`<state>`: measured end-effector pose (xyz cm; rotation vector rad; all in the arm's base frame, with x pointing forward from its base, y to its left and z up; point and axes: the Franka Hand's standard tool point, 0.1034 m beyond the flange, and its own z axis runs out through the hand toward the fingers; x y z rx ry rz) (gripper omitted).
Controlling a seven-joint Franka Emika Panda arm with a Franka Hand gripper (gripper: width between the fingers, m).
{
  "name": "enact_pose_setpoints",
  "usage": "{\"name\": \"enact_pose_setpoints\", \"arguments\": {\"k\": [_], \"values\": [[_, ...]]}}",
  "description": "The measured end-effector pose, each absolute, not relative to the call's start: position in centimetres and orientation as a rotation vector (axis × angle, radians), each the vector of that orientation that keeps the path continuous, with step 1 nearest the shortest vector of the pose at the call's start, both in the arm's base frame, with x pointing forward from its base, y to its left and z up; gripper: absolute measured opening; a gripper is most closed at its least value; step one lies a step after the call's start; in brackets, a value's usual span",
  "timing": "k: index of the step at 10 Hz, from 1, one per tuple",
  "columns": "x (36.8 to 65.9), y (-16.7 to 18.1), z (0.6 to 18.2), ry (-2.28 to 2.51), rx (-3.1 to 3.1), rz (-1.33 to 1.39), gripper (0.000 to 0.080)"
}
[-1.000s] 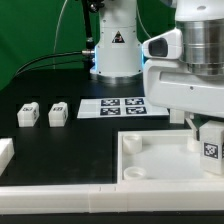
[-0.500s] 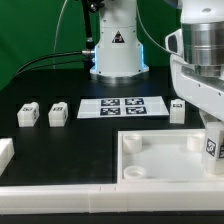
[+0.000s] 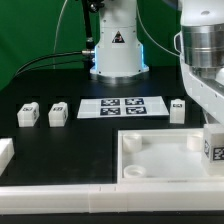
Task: Assemble one leg
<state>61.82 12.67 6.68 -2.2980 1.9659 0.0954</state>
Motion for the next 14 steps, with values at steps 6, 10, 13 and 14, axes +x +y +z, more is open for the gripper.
{"name": "enact_pose_setpoints", "arguments": {"k": [6, 10, 13, 14], "values": [[61.79, 12.72, 6.55, 1.400, -2.680, 0.051, 0.0649], [62.01, 12.63, 6.52, 0.629, -2.994, -0.016, 0.0649], [62.12, 12.14, 6.47, 0.189, -3.059, -0.036, 0.0649], [62.12, 12.14, 6.47, 0.050, -3.065, -0.041, 0.0649]]}}
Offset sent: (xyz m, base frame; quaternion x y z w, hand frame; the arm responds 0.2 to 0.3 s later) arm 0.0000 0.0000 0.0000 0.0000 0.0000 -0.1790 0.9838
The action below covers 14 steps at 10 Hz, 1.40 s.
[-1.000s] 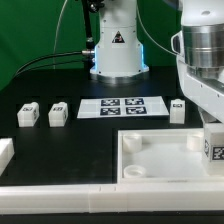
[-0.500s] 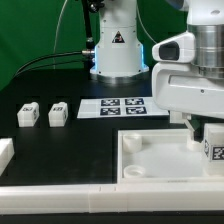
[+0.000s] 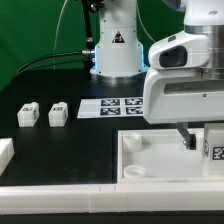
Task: Assemble one leg
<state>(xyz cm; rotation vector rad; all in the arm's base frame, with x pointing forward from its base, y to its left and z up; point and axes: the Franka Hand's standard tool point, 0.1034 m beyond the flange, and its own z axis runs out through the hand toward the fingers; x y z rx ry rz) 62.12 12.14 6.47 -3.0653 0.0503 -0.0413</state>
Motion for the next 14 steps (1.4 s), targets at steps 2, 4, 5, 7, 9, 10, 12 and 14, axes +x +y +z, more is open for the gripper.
{"name": "enact_pose_setpoints", "arguments": {"k": [2, 4, 5, 7, 9, 10, 12, 14], "values": [[62.15, 12.10, 6.48, 0.010, -3.065, -0.045, 0.0649], [62.15, 12.10, 6.48, 0.010, -3.065, -0.045, 0.0575], [62.15, 12.10, 6.48, 0.010, -3.065, -0.045, 0.0426], [62.17, 11.95, 6.47, 0.012, -3.067, -0.045, 0.0291], [62.17, 11.95, 6.47, 0.014, -3.067, -0.045, 0.0291], [62.17, 11.93, 6.47, 0.084, -3.064, -0.042, 0.0291], [62.17, 11.92, 6.47, 0.222, -3.055, -0.037, 0.0291], [62.19, 11.78, 6.41, 0.611, -2.991, -0.028, 0.0292]]}}
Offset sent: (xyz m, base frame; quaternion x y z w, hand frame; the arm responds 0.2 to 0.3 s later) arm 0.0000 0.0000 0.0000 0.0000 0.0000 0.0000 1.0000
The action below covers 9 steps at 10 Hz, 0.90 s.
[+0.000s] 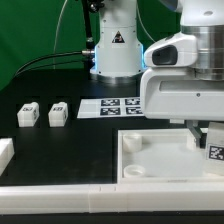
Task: Assemble one leg
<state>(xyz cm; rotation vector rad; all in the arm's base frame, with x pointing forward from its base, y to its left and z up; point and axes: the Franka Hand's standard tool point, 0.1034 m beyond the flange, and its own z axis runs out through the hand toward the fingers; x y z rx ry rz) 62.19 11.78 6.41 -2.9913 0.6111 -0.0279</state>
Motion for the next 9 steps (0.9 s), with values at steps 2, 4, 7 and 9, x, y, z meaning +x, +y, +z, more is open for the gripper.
{"name": "enact_pose_setpoints", "arguments": {"k": [2, 4, 7, 9], "values": [[62.19, 11.68, 6.39, 0.906, -2.908, -0.012, 0.0292], [62.21, 11.59, 6.39, 1.135, -2.823, 0.001, 0.0292], [62.08, 11.73, 6.25, 1.654, -2.534, 0.040, 0.0292], [62.06, 12.00, 6.25, 1.953, -2.298, 0.077, 0.0292]]}}
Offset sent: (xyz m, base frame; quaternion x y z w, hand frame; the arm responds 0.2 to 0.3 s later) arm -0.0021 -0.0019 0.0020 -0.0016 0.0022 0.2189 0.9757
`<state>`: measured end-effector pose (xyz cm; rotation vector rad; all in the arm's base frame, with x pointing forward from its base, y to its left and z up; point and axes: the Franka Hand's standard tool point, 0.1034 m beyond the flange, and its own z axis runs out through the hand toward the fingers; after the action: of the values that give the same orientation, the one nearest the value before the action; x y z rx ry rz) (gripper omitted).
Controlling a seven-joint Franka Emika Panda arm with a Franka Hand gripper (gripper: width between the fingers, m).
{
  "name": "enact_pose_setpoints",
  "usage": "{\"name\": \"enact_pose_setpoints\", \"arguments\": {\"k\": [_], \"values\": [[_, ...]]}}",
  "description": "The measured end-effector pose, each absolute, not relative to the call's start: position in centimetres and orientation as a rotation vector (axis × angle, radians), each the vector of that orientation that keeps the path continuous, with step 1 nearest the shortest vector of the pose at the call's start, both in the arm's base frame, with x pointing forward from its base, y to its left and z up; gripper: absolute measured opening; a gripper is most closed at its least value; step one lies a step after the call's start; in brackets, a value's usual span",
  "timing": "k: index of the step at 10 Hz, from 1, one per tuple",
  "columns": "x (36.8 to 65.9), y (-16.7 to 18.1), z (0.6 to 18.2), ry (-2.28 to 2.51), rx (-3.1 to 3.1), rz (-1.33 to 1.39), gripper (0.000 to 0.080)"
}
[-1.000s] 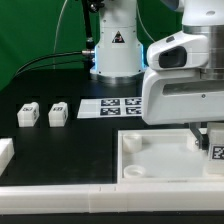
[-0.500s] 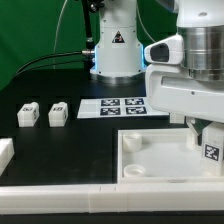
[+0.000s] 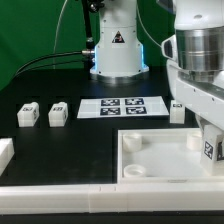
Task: Assemble one leg
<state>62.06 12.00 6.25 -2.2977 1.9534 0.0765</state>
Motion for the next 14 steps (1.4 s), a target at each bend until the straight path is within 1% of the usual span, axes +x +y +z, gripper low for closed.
{"name": "enact_pose_setpoints", "arguments": {"k": [2, 5, 6, 7, 8, 9, 10, 14], "values": [[62.06, 12.18, 6.25, 2.168, -2.096, 0.100, 0.0292], [62.04, 12.21, 6.24, 2.166, -2.098, 0.100, 0.0300], [62.04, 12.23, 6.24, 2.165, -2.099, 0.100, 0.0478], [62.04, 12.24, 6.24, 2.163, -2.101, 0.100, 0.0611], [62.04, 12.25, 6.24, 2.145, -2.119, 0.098, 0.0611], [62.04, 12.26, 6.24, 2.101, -2.160, 0.094, 0.0638], [61.95, 12.21, 6.19, 2.020, -2.241, 0.091, 0.0647], [61.55, 12.19, 6.26, 1.488, -2.658, 0.093, 0.0649]]}}
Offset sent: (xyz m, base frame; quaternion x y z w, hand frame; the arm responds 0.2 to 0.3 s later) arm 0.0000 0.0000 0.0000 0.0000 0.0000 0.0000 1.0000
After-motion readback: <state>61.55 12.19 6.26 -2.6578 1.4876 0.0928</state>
